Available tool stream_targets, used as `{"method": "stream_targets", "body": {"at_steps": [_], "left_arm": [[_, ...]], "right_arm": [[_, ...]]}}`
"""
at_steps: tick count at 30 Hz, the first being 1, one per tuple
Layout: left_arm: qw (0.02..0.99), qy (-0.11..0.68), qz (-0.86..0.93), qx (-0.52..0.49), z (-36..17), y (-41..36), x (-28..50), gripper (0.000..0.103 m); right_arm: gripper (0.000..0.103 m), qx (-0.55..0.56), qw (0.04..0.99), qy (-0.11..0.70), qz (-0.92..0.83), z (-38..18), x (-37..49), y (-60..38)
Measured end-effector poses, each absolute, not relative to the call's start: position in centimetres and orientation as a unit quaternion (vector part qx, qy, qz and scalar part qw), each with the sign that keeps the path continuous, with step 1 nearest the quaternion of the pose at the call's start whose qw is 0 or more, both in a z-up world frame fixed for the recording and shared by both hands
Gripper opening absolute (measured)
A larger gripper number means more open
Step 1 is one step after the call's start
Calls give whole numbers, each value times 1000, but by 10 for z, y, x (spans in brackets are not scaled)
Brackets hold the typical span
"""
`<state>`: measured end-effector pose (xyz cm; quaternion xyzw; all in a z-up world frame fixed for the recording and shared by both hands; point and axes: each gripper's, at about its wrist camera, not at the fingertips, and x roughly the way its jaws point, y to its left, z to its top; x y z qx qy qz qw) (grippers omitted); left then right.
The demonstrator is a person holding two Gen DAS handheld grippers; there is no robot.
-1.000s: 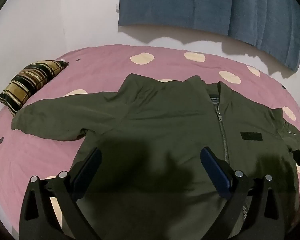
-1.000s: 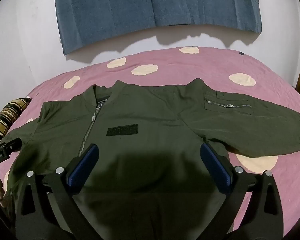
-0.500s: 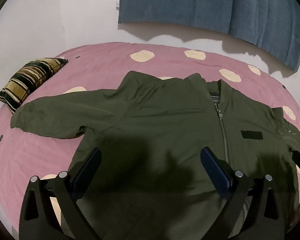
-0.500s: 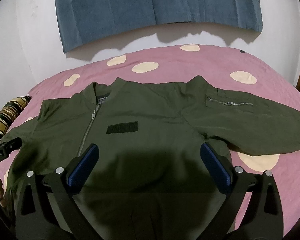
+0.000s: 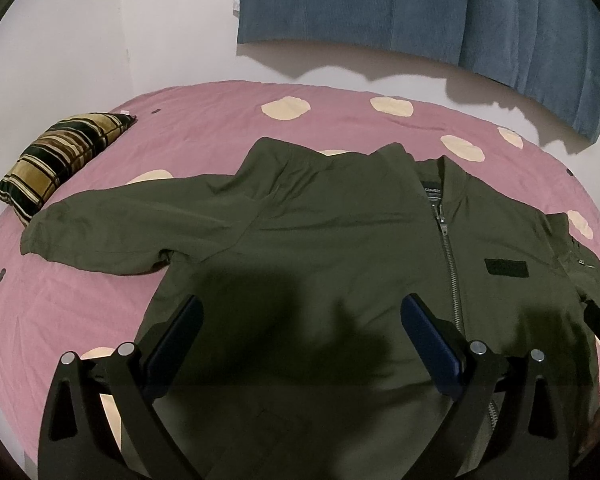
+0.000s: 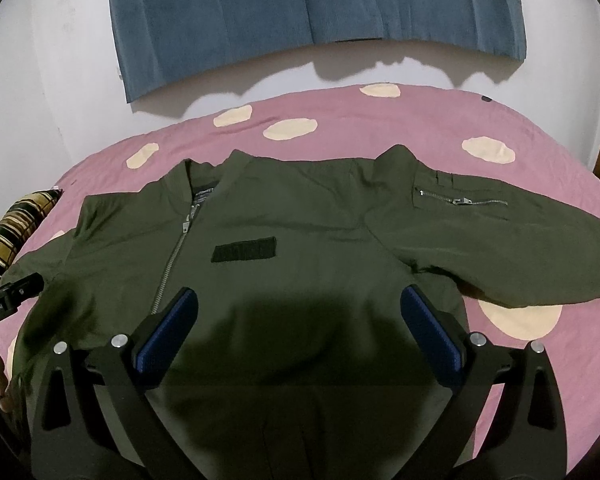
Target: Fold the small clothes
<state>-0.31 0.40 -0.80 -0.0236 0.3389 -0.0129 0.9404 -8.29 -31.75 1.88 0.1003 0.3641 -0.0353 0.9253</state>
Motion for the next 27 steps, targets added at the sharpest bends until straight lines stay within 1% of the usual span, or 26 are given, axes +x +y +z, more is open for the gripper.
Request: {"method": "stream_targets", "body": {"at_steps": [5,16,20,27], "left_arm": [[943,329,-21,-41,-7,5,-2,98],[941,336,-24,-33,-8,9,4,98],[942,334,-21,-40,-9,14,11,98],[936,349,-12,-49,-14,19,26,98]], "right_arm": [[101,104,924,366,-35,18,-82,-319],[101,144,914,378,-27,18,-79,-347],[101,170,914,363,-57,27,-85,-388],[101,285,891,317,-159,31,-128,-513]]}}
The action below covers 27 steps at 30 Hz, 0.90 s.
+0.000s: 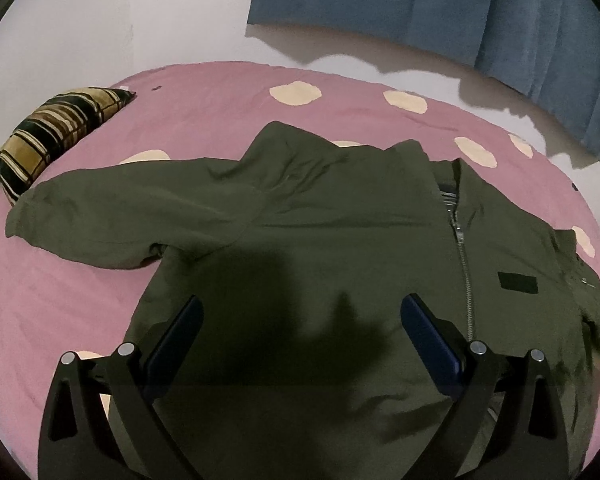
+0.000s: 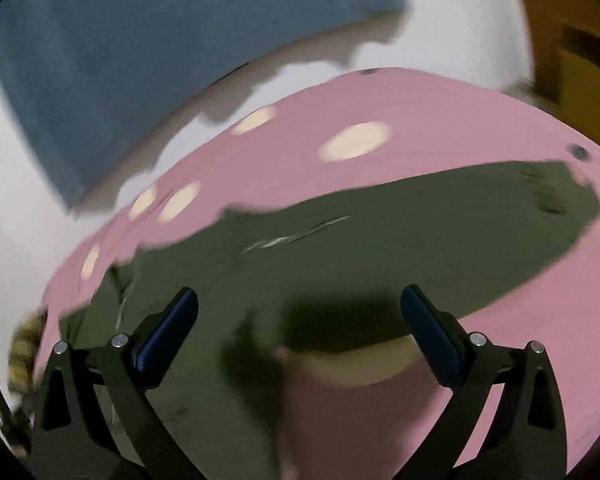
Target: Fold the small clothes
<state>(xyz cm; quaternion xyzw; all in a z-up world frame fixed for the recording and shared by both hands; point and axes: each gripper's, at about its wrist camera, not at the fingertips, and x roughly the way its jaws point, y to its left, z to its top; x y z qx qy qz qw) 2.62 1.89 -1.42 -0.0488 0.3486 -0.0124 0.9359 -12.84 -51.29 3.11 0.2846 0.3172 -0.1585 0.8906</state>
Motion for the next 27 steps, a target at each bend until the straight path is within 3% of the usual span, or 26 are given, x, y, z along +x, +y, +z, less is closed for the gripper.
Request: {"method": "stream_targets", "body": {"at_steps": [7,10,17,19,21,22,24,27], "left_arm": [[930,365,-10,-44,-21,23,38,98],[922,382,-9,-60,-26,27,44,98],[912,403,-5,-75,-30,31,49,98],[912,403,-6,-74,-30,32,50,98],[909,410,-8,-77,-31,33,51,98],[908,411,-8,-79,-32,35,51,98],[906,415,-10,-82,-33,37,50,98],[908,411,-9,-84,-32,43,48,98]], "right_arm": [[99,455,816,246,-258,-6,-206,-645],[77,503,782,234,-284,-29,-224,-680],[73,525,774,210,-286,-48,-219,-702],[66,520,774,210,-293,-47,-212,-702],[43,513,773,214,-304,-43,-205,-703],[39,515,773,214,-304,-44,-204,-703],[22,530,771,202,-288,-45,-205,-706],[14,546,775,172,-269,-42,-219,-712]]}}
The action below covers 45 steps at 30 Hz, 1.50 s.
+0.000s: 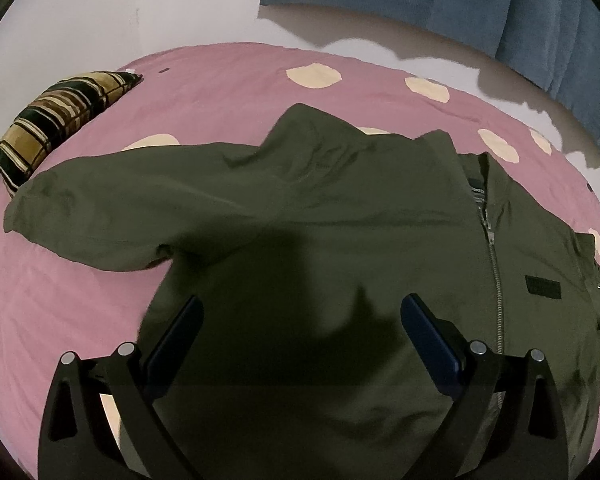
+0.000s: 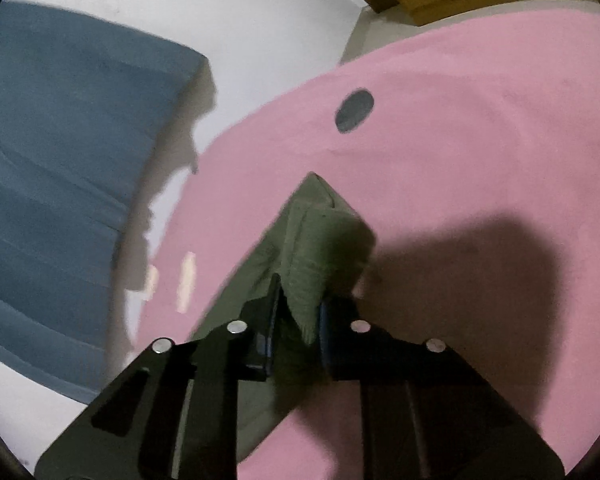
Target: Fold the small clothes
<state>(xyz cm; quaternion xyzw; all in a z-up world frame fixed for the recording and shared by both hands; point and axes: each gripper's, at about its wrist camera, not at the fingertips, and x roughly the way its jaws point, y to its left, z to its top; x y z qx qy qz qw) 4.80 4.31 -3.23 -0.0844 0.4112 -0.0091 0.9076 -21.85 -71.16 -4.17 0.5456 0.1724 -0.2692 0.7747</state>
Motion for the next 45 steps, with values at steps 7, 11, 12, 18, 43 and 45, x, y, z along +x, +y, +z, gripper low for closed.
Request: {"method": "stream_targets", "body": {"at_steps": [7,11,12,18,43,45], "left_arm": [[910,402,1,-98,-30,68,40,98],[912,399,11,-100,-29,81,36,98],[911,397,15,-105,-29,86,35,98],[912,391,22,-121,-26,104,31,98],[909,398,20,-126,-15,125,26,98],[908,399,20,-125,-16,124,27,98]], "right_arm": [[12,495,820,124,-259,18,-219,-672],[12,430,872,112,-206,74,-198,-620],[12,410,885,115,-189,88,-188,-603],[12,321,931,156,-74,134,-117,-495],[12,92,902,398,142,36,25,-174],[14,81,894,415,148,25,26,-165]]}}
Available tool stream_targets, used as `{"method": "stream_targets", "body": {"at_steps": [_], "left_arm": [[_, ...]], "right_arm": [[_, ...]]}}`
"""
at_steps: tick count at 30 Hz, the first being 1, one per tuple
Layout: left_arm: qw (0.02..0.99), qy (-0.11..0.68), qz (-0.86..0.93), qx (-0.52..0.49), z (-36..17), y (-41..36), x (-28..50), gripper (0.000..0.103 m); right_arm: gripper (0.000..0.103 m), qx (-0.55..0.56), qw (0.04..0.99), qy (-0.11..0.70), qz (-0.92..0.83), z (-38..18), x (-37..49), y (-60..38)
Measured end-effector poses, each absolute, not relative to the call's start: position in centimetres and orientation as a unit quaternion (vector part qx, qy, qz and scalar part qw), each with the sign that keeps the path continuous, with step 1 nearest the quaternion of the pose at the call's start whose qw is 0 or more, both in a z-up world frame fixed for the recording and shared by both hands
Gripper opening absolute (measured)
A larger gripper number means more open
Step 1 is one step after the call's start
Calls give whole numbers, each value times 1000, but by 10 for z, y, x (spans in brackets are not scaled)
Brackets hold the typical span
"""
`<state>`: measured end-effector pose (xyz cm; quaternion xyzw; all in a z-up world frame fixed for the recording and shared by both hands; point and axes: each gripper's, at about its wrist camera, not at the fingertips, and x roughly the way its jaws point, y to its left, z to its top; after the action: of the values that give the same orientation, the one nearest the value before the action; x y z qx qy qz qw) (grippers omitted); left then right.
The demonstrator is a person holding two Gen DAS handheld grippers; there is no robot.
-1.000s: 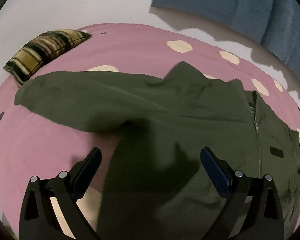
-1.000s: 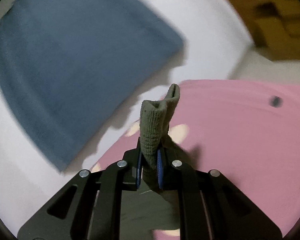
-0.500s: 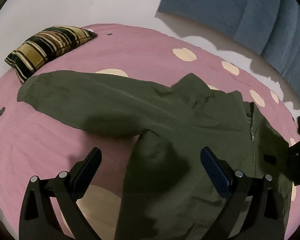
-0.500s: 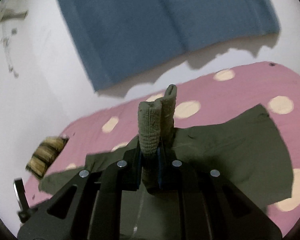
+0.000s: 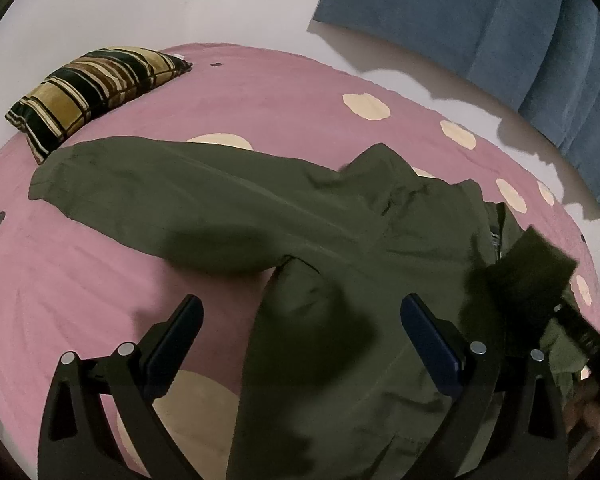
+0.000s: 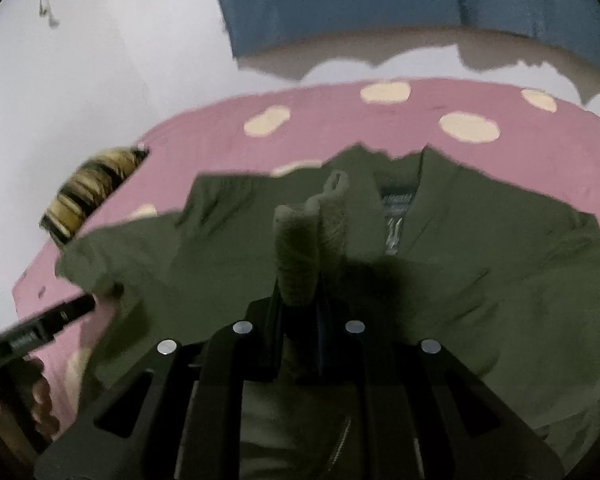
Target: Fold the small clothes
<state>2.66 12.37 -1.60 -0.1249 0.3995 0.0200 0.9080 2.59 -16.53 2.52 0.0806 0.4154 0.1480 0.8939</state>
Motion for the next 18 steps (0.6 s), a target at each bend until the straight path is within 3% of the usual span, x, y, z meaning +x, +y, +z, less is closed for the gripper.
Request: {"method": "stream_targets", "body": {"at_steps": [5,7,9,16,18], "left_arm": [[905,407,22,-121,-20,120,28,98],[904,411,20,-119,-22,118,29,98],[903,413,17,-117,-22,116,28,98],[906,410,8,-108,-23,110,27,98],[907,409,4,-102,-23,109,28,98]], "right_arm": [[26,70,877,443,173,7,26,-144],[35,69,871,450,184,4,25,-137],[52,74,857,465,210,0,24,-128],[56,135,831,446,303,24,1,-156],[62,147,847,426,283,39,-8,-188]]}}
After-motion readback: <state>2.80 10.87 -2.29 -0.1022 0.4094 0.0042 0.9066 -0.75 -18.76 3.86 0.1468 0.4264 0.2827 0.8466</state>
